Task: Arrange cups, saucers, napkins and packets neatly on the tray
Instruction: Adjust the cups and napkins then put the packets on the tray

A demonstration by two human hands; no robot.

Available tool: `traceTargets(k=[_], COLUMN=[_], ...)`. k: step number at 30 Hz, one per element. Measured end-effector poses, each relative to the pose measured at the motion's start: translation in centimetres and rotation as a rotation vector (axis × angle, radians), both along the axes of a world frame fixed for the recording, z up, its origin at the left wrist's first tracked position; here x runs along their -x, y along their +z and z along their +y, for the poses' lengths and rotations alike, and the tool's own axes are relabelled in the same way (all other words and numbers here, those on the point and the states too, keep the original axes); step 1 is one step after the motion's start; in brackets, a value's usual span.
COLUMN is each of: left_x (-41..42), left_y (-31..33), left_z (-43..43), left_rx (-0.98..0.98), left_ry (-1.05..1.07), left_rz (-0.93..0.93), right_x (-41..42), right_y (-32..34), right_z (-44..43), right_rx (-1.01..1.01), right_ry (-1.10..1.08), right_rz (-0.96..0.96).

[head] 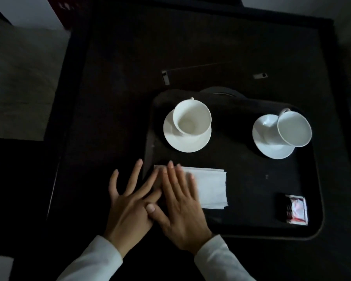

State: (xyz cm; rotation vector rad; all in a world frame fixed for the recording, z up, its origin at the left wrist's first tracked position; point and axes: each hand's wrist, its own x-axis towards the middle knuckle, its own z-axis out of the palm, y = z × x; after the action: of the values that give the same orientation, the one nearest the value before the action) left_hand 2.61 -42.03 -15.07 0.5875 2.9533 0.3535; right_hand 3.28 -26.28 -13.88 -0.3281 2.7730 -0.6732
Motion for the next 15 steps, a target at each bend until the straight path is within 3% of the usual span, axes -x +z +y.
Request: traceTargets(k=[4, 8, 12, 15], left_x=[0.1, 0.1, 0.3, 0.3], left_y=[0.5, 0.7, 0.7, 0.8], left_z=[0.1, 0.4, 0.2, 0.1], left_rx=[-0.011, -0.053, -0.052, -0.006], left_ry=[0.019, 0.042, 0.040, 0.021], left_rz=[0.084, 0.105, 0.067, -0.020], right_x=[0.2, 0.2, 0.5, 0.1], right_y=[-0.4, 0.0, 1.6, 1.9], right_z=[4.5, 9.2, 7.5, 2.6], right_rx=[-0.270, -0.365, -0.307, -0.038], right_ry=[-0.125, -0.281, -0.339, -0.106], right_rz=[-0.005, -0.112, -0.105, 0.030])
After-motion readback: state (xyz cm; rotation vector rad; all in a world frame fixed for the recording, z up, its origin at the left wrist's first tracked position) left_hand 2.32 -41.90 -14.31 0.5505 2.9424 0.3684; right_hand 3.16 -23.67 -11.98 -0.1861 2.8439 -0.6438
